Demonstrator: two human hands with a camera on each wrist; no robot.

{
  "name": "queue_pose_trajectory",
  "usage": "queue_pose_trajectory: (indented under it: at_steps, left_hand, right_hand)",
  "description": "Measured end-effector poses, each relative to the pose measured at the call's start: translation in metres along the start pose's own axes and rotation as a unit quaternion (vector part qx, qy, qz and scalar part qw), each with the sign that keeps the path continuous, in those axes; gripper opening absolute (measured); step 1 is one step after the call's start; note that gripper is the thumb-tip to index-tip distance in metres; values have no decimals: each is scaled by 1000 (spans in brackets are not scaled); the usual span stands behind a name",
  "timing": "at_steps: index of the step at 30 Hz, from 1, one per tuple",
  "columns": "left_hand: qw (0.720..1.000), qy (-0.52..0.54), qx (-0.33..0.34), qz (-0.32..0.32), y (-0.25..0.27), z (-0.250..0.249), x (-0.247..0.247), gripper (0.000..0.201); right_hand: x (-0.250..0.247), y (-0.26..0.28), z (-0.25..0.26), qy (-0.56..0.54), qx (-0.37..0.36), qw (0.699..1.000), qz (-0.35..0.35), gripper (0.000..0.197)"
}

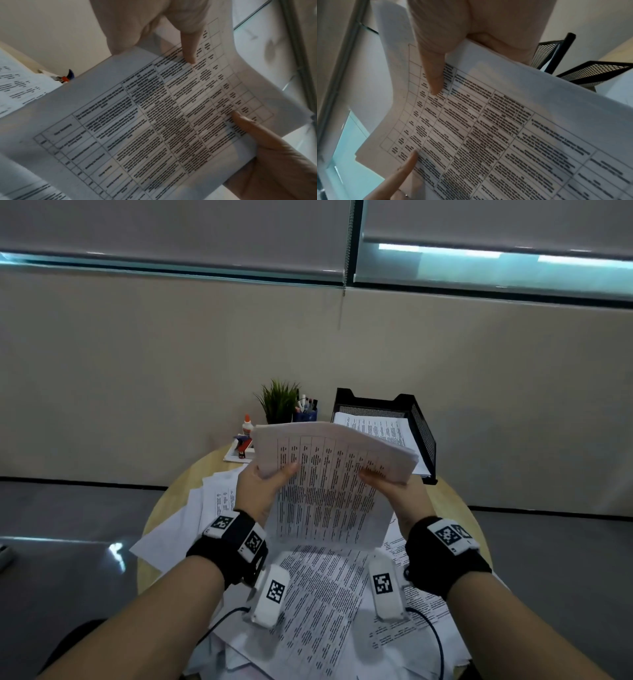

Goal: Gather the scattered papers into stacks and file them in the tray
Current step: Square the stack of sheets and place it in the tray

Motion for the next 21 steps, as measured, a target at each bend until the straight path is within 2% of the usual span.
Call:
queue_pose_trajectory:
  at_steps: [3,6,12,16,21]
  left_hand:
    - [999,-10,-31,21,7,15,2,24]
    - [998,-23,-61,14,17,33,1,24]
    - [998,-7,-65,3,12,35,1,27]
    - [993,-16,-118,8,19,59,-4,26]
    - [990,-22,-133,32,15,62,-7,21]
  right_hand:
    - [2,4,-15,35,40,998,30,41]
    - [1,10,-28,42,61,997,28,37]
    - [-7,4,-29,-9,62,998,7,37]
    - [-4,16,-51,3,79,997,8,34]
    - [-13,17,-55,-15,76,997,1,28]
Point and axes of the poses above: each hand's wrist, its own y-axis away from the middle knuckle, its own x-axis out of the palm, z = x × y, the point moved 8 cm from there along -y, towards the middle knuckle, and after that the axes turned 1 degree about y, right-handed, at the moved point
